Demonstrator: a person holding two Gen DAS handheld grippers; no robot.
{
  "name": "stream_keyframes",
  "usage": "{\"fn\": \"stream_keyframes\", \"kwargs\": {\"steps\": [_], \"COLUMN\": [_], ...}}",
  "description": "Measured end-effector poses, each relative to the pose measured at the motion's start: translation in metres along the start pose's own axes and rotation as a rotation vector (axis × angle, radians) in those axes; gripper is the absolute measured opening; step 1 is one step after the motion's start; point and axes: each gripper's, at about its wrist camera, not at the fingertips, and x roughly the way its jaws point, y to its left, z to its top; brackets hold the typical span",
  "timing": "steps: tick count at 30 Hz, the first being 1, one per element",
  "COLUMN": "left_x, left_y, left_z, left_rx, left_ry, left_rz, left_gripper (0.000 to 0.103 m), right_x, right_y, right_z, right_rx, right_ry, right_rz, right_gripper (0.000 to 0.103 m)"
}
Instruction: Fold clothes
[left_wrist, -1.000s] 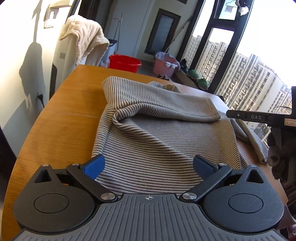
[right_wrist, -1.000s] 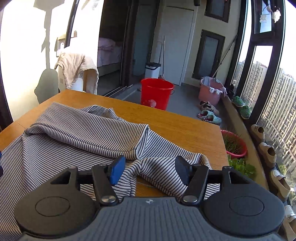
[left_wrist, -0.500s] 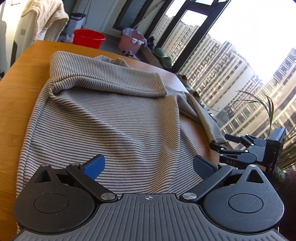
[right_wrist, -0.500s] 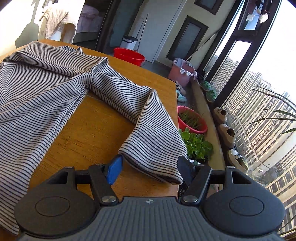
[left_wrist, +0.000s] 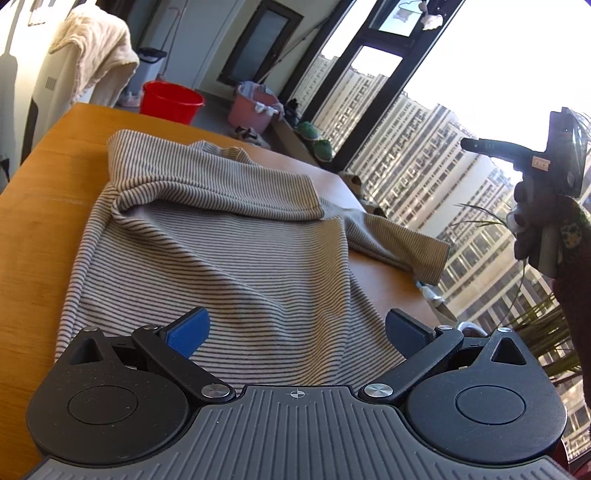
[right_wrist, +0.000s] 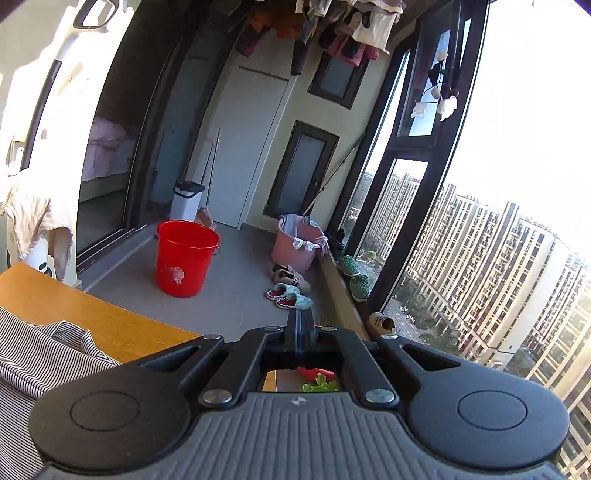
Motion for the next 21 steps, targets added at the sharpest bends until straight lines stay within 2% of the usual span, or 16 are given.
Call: {"fn": "stream_keyframes", "kwargs": {"steps": [4,7,8,9,11,16,18,21], "left_x": [0.000,0.003,0.005,0.005,0.003,0.023,0.031,0.039], "left_y": [0.004,0.005,0.005,0.004,0.003,-0.009,-0.014,-0.020], "left_z": [0.000,0.000,0.000,0.000,-0.003,-0.003,-0.003,-0.003], "left_rx": [-0.018,-0.024,-0.025,-0.023,-0.020,0.002,0.018,0.037], "left_ry": [-0.009,-0.008,-0.006,0.000,0.012,0.080,0.110,0.130], "left_rz": [-0.012,-0.023,-0.025,-0.027,-0.032,-0.037,-0.024,0.003], "left_gripper": [0.103,0.103,0.103,0.103,0.103,0.103,0.103,0.103], "right_x": [0.002,0.001,0.000,0.000,-0.002,0.007,0.009,0.017], "right_y": [0.021,0.022,0.019,0.015,0.000,-0.042,-0.038,-0.025], "right_z": [-0.018,-0.059,-0.075,-0.090,-0.120,-0.180,-0.194,-0.204], "right_rx": [-0.107,-0.134,-0.124,-0.114,-0.044,0.233,0.208,0.212], "right_ry": [0.073,0.158,0.185,0.212,0.245,0.326,0.327,0.323], "right_rz": [0.085,0.145,0.147,0.150,0.131,0.103,0.103,0.163], "right_gripper": [0.000,0.008,0.023,0.043,0.056,0.056,0.056,0.056]}}
